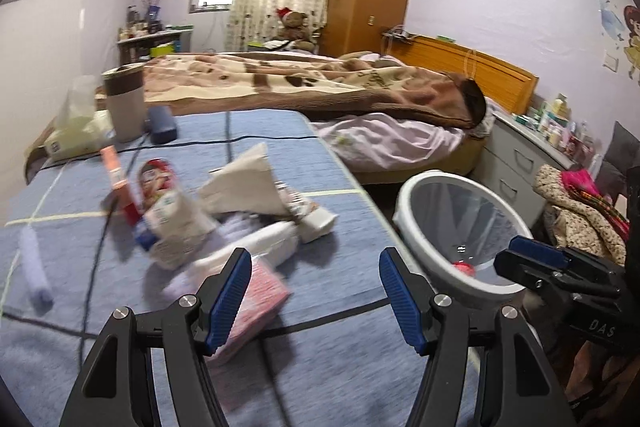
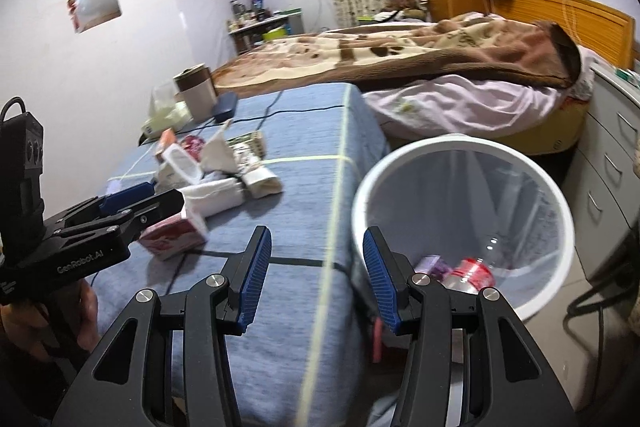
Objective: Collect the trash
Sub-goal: 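Grasp the pink milk carton with left tool while right tool returns to the bed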
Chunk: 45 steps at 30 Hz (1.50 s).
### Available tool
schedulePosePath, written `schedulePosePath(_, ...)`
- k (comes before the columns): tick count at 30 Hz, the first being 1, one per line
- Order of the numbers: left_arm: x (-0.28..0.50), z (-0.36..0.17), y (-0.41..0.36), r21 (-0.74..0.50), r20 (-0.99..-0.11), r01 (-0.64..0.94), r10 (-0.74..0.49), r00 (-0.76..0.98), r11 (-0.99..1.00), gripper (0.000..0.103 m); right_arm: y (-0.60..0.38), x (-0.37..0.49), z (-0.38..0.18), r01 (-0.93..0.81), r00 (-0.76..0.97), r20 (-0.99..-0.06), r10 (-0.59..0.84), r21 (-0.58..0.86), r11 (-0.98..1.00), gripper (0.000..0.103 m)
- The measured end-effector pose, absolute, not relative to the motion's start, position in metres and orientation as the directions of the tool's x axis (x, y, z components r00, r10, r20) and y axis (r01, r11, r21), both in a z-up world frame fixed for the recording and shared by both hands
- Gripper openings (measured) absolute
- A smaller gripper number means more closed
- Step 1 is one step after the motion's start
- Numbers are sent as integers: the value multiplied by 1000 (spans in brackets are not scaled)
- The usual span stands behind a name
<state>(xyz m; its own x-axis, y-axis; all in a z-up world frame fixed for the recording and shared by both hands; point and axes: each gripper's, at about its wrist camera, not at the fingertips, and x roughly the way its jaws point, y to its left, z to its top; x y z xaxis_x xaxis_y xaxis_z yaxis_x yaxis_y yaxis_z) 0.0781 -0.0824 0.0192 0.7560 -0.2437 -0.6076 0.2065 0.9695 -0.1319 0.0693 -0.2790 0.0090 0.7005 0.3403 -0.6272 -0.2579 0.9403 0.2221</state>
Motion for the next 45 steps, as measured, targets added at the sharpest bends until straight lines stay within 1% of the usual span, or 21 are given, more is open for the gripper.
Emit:
schedulePosePath(4,69,16,-65,-120,-620,175,-212,755,977,66,-268,68,10,-286,691,-628,358,217,933,49)
schedulePosePath(8,60,15,-47,-109,-613,150,-185,768,983,66,-255,69,10,-312,677,-633,375,214,926,49)
schedulePosePath(17,64,10,-26,-131,-619,150,-199,760,980,66,-245,69,8,-334,659,-641,393,220,917,49)
schedulePosePath(22,75,2,-26,-144,-636,191,-239,734,971,66,-240,71,7,-340,649,-649,397,219,914,49)
schedulePosePath(28,84,-12,-37,-128,-666,272,-286,689,954,66,-239,74,4,-341,638,-658,400,223,913,49)
schedulePosePath(34,81,-17,-43,-101,-664,299,-288,690,949,66,-238,74,3,-340,635,-660,402,228,912,49)
schedulePosePath(36,84,-20,-44,-79,-670,296,-270,691,952,61,-237,73,4,-342,634,-660,403,228,912,49)
schedulePosePath(37,86,-24,-46,-69,-682,295,-260,683,953,49,-237,73,4,-342,635,-660,403,227,912,49)
schedulePosePath(38,87,-27,-47,-69,-692,298,-260,674,952,45,-237,73,5,-342,636,-659,402,226,912,49)
schedulePosePath(45,73,-20,-45,-77,-674,297,-269,688,952,43,-235,73,7,-342,636,-657,403,228,912,49)
